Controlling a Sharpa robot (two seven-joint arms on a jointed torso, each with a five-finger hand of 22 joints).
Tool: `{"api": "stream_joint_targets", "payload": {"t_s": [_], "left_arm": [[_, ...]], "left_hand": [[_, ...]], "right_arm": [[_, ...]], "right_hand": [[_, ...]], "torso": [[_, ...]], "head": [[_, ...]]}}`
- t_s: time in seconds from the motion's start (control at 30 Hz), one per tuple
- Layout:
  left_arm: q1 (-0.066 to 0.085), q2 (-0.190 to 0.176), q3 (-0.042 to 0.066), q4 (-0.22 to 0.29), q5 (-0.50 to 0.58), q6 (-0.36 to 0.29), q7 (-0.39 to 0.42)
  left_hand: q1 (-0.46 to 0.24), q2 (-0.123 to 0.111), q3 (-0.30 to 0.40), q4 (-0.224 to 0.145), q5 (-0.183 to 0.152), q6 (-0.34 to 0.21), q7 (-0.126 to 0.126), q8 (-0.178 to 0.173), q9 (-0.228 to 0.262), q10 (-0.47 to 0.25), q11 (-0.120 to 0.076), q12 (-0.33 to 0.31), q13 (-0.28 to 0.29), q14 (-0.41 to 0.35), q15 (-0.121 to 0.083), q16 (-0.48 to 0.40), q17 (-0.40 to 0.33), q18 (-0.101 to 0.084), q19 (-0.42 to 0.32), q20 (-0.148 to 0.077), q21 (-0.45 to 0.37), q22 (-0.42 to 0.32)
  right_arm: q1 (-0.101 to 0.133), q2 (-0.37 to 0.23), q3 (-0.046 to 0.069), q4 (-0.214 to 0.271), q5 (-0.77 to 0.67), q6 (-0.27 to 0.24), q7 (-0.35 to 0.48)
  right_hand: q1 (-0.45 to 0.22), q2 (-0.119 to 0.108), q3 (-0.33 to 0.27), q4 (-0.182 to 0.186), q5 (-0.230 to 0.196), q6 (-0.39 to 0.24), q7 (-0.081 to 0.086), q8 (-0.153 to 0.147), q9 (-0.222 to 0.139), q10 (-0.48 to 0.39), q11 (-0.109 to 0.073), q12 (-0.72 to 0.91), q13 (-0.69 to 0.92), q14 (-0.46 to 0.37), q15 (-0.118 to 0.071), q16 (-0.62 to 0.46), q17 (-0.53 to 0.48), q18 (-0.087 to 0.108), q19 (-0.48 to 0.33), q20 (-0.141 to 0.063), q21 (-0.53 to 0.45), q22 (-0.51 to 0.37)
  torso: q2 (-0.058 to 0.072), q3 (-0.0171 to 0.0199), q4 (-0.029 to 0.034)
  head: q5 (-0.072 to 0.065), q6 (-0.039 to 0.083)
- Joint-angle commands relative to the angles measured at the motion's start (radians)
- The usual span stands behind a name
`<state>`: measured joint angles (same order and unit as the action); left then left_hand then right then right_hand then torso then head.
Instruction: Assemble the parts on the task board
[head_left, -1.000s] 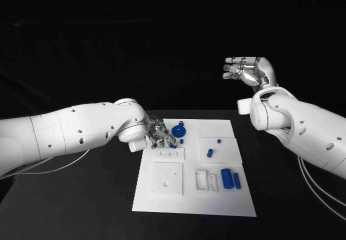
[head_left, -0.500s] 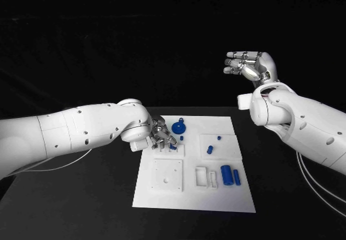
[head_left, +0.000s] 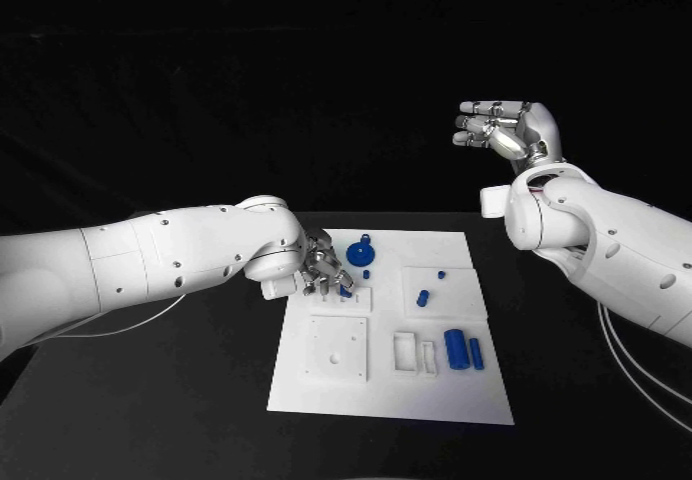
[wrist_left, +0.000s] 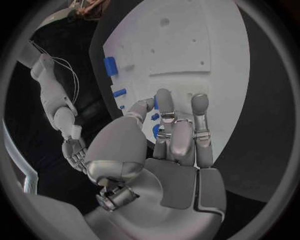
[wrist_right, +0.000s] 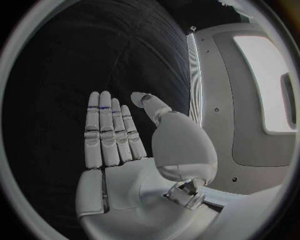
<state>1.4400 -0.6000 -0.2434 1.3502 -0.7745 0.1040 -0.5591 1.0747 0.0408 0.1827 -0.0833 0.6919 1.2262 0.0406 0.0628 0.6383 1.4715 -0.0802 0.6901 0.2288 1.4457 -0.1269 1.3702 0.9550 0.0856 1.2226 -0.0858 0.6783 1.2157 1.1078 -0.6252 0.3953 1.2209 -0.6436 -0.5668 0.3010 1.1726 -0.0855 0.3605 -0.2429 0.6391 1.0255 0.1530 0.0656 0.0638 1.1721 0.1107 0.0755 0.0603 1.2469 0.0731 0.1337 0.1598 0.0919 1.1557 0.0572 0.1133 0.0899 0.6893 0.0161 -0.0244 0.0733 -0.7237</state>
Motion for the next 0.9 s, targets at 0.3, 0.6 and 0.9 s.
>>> {"api": "stream_joint_targets", "payload": {"t_s": [0.3, 0.6, 0.9], "left_arm": [[-0.012, 0.006, 0.001, -0.016, -0.027, 0.032, 0.013], [-0.019, 0.008, 0.001, -0.024, -0.033, 0.033, 0.013], [-0.021, 0.007, 0.001, -0.026, -0.043, 0.023, 0.014]], "left_hand": [[0.003, 0.02, 0.078, -0.085, -0.013, 0.18, -0.101, 0.004, 0.474, 0.044, -0.012, 0.01, -0.009, 0.003, 0.001, 0.005, -0.001, 0.016, 0.01, 0.006, -0.022, 0.019], [0.004, 0.021, 0.078, -0.083, -0.016, 0.179, -0.101, 0.004, 0.475, 0.044, -0.012, 0.01, -0.013, 0.003, 0.001, 0.003, -0.004, 0.015, 0.015, 0.005, -0.035, 0.032], [0.005, 0.021, 0.078, -0.083, -0.016, 0.178, -0.101, 0.004, 0.477, 0.044, -0.012, 0.011, -0.013, 0.003, 0.0, 0.004, -0.004, 0.015, 0.017, 0.005, -0.041, 0.04]], "right_arm": [[0.0, 0.003, 0.001, -0.004, 0.003, 0.024, 0.002], [0.0, 0.004, 0.001, -0.005, 0.003, 0.025, 0.001], [0.0, 0.005, 0.001, -0.006, 0.003, 0.028, -0.001]], "right_hand": [[-0.01, 0.003, 0.0, -0.007, 0.008, -0.001, -0.002, -0.003, -0.001, -0.009, 0.002, -0.003, 0.0, -0.011, 0.001, 0.007, -0.002, -0.005, -0.009, 0.002, 0.009, -0.006], [-0.01, 0.003, 0.0, -0.008, 0.009, -0.002, -0.001, -0.003, -0.001, -0.01, 0.003, -0.003, 0.0, -0.013, 0.002, 0.007, -0.002, -0.005, -0.01, 0.002, 0.01, -0.007], [-0.009, 0.003, 0.0, -0.01, 0.011, -0.003, -0.001, -0.004, -0.001, -0.011, 0.003, -0.003, 0.0, -0.014, 0.002, 0.008, -0.003, -0.005, -0.012, 0.003, 0.013, -0.011]], "torso": [[0.0, 0.0002, -0.0002], [0.0, 0.0003, -0.0007], [0.001, 0.0004, -0.0004]], "head": [[-0.003, -0.002], [-0.002, -0.004], [-0.005, -0.005]]}}
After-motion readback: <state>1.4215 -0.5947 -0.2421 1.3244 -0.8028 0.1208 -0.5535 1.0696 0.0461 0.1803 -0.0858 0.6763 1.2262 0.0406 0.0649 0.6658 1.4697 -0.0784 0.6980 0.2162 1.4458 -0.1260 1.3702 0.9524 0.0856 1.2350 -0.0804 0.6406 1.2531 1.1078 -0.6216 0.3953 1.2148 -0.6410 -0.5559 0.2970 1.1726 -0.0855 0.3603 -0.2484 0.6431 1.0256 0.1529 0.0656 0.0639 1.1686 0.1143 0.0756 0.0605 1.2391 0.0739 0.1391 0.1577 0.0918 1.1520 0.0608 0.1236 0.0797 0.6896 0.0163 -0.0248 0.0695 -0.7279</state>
